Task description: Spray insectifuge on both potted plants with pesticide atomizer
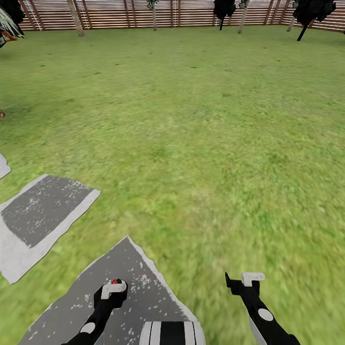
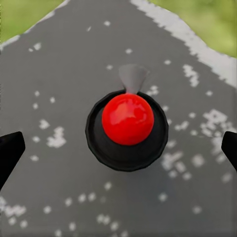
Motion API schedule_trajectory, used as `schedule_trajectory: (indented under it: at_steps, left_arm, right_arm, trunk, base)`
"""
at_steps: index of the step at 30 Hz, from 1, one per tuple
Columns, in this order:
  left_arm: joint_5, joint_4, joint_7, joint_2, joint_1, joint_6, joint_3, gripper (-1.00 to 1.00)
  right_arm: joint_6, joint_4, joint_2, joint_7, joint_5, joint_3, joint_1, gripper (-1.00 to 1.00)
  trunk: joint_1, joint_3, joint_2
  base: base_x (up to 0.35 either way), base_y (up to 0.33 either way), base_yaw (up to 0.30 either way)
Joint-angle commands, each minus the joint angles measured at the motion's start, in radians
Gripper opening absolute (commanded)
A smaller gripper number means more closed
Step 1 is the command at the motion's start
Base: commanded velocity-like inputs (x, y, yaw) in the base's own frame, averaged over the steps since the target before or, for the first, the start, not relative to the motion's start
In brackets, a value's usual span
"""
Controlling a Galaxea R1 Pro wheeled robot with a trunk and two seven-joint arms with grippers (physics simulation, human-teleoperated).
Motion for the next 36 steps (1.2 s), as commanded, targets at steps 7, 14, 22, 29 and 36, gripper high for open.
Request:
schedule_trajectory:
  at_steps: [7, 14, 22, 29, 36]
  left_arm:
    - [0.001, 0.000, 0.001, 0.001, 0.000, -0.003, 0.000, 1.00]
    - [0.001, -0.001, 0.001, 0.000, 0.000, -0.003, 0.000, 1.00]
    - [0.001, -0.001, 0.001, -0.001, -0.001, -0.003, 0.000, 1.00]
    - [0.001, 0.000, 0.001, 0.000, 0.000, -0.003, 0.000, 1.00]
    - [0.001, 0.000, 0.001, 0.000, 0.000, -0.003, 0.000, 1.00]
  right_arm:
    - [-0.003, 0.001, 0.000, 0.000, 0.004, -0.002, 0.000, 1.00]
    - [-0.003, 0.001, 0.000, 0.000, 0.004, -0.002, 0.000, 1.00]
    - [-0.003, 0.001, 0.000, 0.000, 0.004, -0.002, 0.000, 1.00]
    - [-0.003, 0.001, 0.000, 0.000, 0.004, -0.002, 0.000, 1.00]
    - [-0.003, 0.001, 0.000, 0.000, 0.004, -0.002, 0.000, 1.00]
  trunk:
    - [0.000, -0.001, 0.000]
    - [0.002, -0.020, -0.001]
    - [0.002, -0.020, -0.001]
    - [0.002, -0.020, -0.001]
    - [0.002, -0.020, -0.001]
  base:
    - [0.000, 0.000, 0.000]
    - [0.000, 0.000, 0.000]
    - [0.000, 0.000, 0.000]
    - [0.000, 0.000, 0.000]
    - [0.048, 0.000, 0.000]
